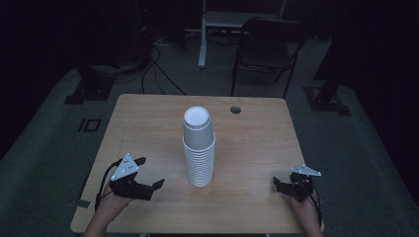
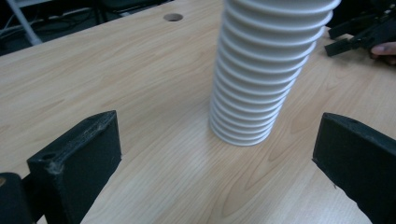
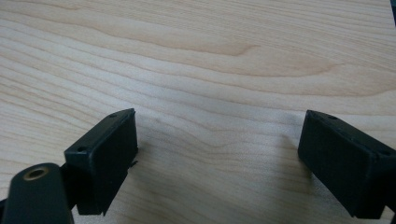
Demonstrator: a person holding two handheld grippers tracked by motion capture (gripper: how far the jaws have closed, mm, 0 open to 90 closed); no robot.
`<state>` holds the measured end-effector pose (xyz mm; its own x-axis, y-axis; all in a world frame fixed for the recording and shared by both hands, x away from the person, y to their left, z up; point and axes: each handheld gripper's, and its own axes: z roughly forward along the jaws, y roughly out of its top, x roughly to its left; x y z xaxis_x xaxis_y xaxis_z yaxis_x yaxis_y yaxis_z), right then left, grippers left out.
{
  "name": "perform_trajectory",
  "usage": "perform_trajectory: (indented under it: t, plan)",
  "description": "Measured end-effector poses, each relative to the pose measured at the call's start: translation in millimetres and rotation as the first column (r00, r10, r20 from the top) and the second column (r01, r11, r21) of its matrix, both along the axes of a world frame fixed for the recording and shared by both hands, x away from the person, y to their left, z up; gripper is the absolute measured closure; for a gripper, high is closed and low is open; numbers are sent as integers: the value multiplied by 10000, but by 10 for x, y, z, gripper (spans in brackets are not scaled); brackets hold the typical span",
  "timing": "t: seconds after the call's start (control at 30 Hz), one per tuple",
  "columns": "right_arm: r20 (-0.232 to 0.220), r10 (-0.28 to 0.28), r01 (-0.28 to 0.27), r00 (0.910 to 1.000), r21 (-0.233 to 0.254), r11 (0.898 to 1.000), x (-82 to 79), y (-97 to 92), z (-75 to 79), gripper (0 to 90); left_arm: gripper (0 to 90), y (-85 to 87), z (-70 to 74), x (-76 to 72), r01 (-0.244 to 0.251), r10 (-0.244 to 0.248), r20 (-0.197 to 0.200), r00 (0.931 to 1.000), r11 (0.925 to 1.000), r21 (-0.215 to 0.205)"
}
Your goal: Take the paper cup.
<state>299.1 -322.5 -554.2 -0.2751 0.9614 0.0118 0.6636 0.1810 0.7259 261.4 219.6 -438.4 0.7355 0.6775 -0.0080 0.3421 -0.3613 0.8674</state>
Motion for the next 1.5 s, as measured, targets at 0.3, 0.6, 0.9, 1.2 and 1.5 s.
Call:
perform_trajectory:
  t: [0.3,0.6,0.9,1.2,1.5]
  plan:
    - [1,-8,8,10000,10,10000,0,1,0,113,15,-156,131,75,672,-667,169,9976,9973,-295]
    - [-6,-14,15,10000,16,10000,0,2,1,113,15,-327,300,134,1496,-1481,449,9880,9882,-320]
    - [-4,-14,14,10000,14,10000,0,2,0,113,15,-451,483,228,1796,-1741,826,9813,9816,-654]
    - [-12,-14,14,10000,16,10000,0,2,1,113,15,-560,608,327,1959,-1862,1107,9762,9770,-842]
    - [-5,-14,14,10000,21,10000,0,2,0,112,15,-689,630,423,2025,-1926,1164,9744,9759,-810]
